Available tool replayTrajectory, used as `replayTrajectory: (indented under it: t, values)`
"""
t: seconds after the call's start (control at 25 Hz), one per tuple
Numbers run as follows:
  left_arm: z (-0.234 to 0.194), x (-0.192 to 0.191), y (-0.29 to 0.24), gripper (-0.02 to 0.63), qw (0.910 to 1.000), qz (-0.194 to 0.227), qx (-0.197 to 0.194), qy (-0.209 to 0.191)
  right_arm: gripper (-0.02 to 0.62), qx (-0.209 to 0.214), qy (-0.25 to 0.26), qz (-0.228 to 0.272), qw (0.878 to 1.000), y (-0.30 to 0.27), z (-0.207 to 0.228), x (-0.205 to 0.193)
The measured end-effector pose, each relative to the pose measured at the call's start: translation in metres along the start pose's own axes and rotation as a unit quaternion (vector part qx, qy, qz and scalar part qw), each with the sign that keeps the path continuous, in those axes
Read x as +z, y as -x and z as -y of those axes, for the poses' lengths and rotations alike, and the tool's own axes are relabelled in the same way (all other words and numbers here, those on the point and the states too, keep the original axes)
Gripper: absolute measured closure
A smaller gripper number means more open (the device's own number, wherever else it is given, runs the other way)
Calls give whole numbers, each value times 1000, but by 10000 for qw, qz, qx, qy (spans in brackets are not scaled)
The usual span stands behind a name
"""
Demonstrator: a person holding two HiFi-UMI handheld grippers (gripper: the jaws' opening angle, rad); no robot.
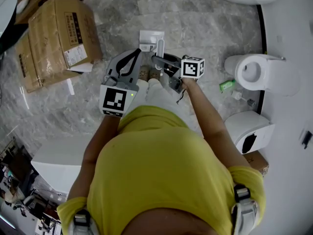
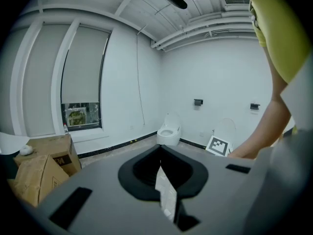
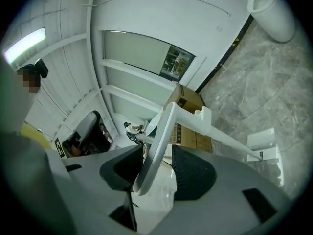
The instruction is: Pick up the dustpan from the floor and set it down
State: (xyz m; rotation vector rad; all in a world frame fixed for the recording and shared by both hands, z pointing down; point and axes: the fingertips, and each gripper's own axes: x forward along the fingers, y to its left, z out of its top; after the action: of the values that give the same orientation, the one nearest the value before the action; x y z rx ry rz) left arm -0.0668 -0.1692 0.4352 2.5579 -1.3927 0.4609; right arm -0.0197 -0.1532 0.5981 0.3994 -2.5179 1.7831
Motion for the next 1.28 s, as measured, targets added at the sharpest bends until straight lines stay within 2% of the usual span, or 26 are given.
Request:
replayTrajectory:
  t: [0.08, 0.4, 0.64, 0.96, 1.28]
  values:
    - [-1, 0, 0, 604, 10000, -9, 11, -9, 442, 129, 32, 16, 9999, -1, -3, 2]
    - [-4, 2, 3, 604, 10000, 35, 43, -48, 448, 117, 87, 139, 9998, -2, -17, 6]
    - [-7, 3, 3, 604, 9999, 101, -7, -14, 439, 503, 122, 386, 9979, -1, -74, 28]
    - [0, 12, 5, 604, 9996, 275, -99, -30, 426, 654, 195, 668, 9954, 26, -152, 42]
    - [7, 22, 12, 604, 9987, 470, -166, -64, 425, 794, 282, 1074, 9906, 50, -201, 52]
